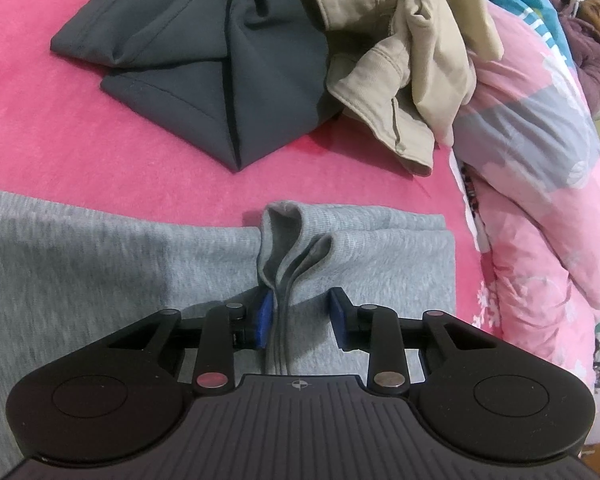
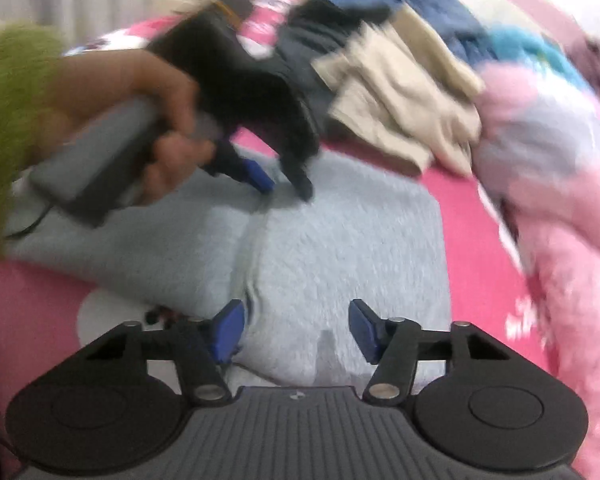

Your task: Fold clothes

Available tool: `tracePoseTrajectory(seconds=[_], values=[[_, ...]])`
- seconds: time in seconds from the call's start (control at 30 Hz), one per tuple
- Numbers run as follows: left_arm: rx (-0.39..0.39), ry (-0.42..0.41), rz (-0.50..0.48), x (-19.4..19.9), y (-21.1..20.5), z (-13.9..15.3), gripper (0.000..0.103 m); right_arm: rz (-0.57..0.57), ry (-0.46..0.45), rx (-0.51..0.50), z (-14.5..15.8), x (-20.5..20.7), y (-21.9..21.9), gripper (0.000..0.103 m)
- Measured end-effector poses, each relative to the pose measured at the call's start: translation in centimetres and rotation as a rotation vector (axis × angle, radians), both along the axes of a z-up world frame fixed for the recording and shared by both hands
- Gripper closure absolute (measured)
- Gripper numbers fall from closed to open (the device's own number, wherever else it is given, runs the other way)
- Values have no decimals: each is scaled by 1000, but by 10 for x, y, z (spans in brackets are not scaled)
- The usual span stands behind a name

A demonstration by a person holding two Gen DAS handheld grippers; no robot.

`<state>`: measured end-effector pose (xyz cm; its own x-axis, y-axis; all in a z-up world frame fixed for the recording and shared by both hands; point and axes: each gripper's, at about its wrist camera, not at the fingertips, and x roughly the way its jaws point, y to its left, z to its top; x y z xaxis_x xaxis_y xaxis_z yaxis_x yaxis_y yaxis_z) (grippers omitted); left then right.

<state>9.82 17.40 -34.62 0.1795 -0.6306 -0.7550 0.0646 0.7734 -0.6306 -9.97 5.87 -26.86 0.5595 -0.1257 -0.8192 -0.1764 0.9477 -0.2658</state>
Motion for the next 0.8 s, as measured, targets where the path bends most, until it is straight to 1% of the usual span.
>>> tracePoseTrajectory(seconds=[0.03,0.07,0.1,0.13,0.23,0.33,0.4,0.5,0.53,0.57,0.63,0.67,0.73,0.8], values=[[2,0,2,0,0,0,73,-17,21,1,-4,2,-2,47],[4,0,3,-1,0,1,73,-29,42,0,-7,4,-4,53],[5,-1,2,-1,0,1,73,-32,59,-7,-8,4,-5,63],[5,-1,0,-1,0,1,73,-32,71,-19,-7,1,-5,65],[0,2,2,0,1,0,73,-18,104,-69,-4,-5,-4,65],[-5,4,7,0,2,-1,73,-12,152,-82,-9,-3,-7,65],[-10,6,11,-1,3,-1,73,-45,173,-47,-10,2,-10,64],[-19,11,16,0,4,-2,73,-125,211,57,-6,10,-15,63],[-23,12,18,0,5,-3,73,-116,214,41,-7,11,-13,64],[-26,13,19,0,6,-3,73,-88,217,-1,-9,10,-9,64],[-35,15,22,0,7,-4,73,-18,224,-93,-13,6,-4,81],[-39,16,22,0,7,-4,73,19,210,-148,-11,4,-2,99],[-45,16,19,0,9,-4,73,97,133,-284,3,-2,6,99],[-52,19,17,1,10,-4,74,166,43,-365,18,-10,17,99]])
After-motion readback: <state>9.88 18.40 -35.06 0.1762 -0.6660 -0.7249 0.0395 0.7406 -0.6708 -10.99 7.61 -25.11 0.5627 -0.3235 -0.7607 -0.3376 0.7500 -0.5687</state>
